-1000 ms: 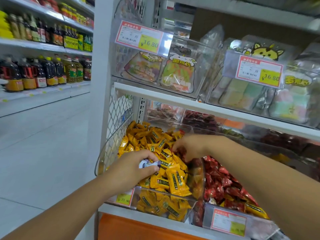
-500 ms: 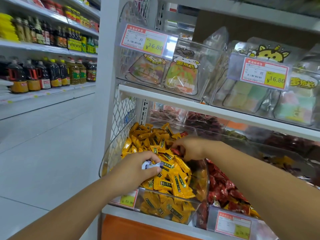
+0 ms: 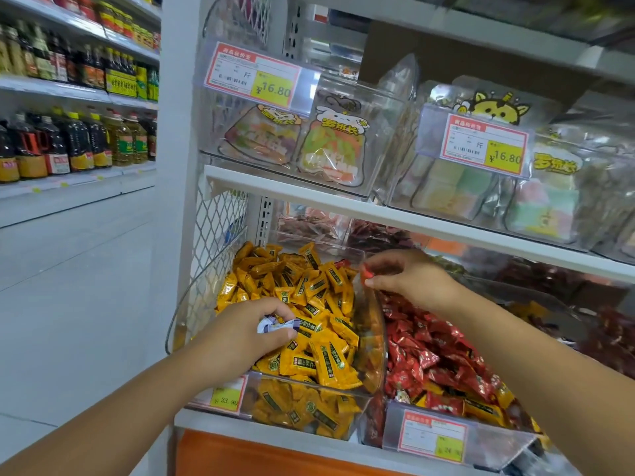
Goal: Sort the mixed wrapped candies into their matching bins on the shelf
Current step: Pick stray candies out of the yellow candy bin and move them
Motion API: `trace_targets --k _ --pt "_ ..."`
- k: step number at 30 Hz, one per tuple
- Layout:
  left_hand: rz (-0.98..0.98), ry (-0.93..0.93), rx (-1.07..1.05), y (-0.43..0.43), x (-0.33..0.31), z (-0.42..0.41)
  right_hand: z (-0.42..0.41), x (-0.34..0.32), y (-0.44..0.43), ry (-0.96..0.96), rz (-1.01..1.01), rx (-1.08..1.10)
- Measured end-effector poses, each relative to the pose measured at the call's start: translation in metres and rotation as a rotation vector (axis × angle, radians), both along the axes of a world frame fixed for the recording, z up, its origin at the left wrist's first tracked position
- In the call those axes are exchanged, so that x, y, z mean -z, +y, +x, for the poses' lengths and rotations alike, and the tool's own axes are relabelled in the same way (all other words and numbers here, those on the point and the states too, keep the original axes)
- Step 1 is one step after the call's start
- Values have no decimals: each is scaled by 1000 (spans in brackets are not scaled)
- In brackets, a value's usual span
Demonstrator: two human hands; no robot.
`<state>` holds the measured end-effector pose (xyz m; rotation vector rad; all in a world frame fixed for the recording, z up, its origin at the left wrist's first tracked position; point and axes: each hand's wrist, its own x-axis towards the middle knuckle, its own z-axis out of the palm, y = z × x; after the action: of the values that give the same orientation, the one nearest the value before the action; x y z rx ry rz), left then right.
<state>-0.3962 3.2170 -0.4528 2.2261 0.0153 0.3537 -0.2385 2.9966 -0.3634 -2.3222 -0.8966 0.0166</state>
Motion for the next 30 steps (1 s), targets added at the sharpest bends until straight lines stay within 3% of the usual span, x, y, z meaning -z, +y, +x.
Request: trace_targets --k 3,7,11,15,24,30 --pt "24 -2 -1 -2 1 0 12 -7 -17 -58 6 109" --pt "62 1 -15 -5 1 0 26 -16 -18 -148 -257 246" --pt "28 5 -16 -4 3 1 32 -14 28 -241 -317 58" --pt "-55 -9 3 -1 4 2 62 2 69 -217 -448 -34" --pt "-91 -4 10 3 4 3 92 41 83 -541 -783 124" --pt "-73 -2 5 2 3 1 74 29 78 -401 -730 113"
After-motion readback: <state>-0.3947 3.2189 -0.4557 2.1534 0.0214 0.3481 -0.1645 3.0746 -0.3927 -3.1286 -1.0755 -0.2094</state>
